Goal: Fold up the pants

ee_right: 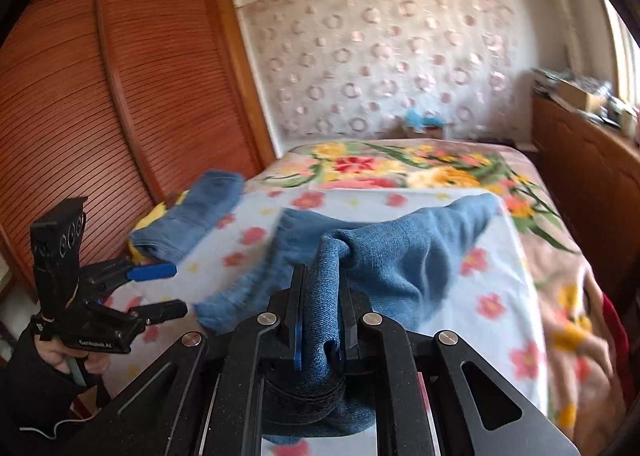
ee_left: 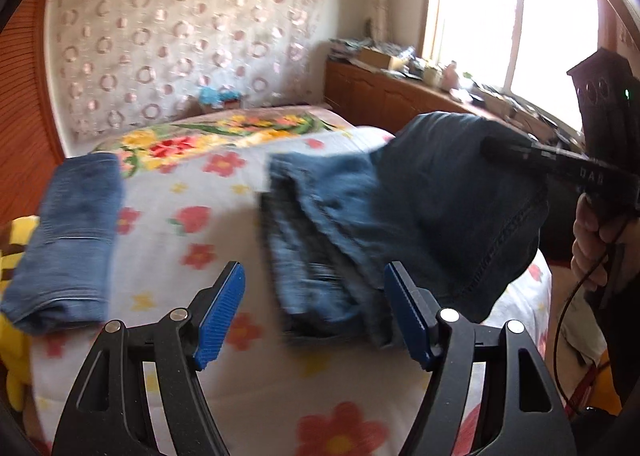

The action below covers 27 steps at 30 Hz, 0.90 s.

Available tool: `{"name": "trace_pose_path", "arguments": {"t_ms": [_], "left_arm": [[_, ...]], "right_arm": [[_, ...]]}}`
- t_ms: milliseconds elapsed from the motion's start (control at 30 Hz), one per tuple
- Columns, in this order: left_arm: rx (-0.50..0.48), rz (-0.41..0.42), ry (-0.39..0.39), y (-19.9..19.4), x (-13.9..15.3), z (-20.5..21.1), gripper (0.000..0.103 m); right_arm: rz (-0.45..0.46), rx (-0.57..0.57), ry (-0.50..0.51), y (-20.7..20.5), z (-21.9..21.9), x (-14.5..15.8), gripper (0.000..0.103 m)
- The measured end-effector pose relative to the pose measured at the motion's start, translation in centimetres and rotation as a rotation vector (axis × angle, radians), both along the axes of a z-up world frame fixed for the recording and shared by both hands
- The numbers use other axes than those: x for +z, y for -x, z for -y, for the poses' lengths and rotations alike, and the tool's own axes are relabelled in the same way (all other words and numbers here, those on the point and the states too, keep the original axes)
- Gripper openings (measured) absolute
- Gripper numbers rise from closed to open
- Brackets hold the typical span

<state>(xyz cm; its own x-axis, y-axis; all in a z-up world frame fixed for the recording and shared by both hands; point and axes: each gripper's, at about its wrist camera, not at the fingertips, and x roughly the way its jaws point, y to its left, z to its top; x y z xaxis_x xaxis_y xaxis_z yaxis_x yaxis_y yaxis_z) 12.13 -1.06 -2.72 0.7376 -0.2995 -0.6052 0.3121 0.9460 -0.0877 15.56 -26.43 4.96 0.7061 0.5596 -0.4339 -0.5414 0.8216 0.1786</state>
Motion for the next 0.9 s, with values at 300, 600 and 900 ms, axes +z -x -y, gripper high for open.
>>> {"name": "trace_pose_path", "arguments": {"t_ms": [300, 600, 900], "left_arm": [[0.146, 0.036, 0.022, 0.7, 1.2, -7.2, 0.073], [0.209, 0.031, 0.04, 0.6, 0.4, -9.6, 0.073], [0.152, 0.044, 0.038, 0.2, 0.7, -7.5, 0.073]], "right_arm": [[-0.041, 0.182, 0.086, -1.5, -9.6, -2.1, 0.011], [-0.127, 0.256, 0.177, -3.4, -13.2, -5.4, 0.012], [-0.079, 0.234, 0.138, -1.6, -10.4, -1.3, 0.041]]}}
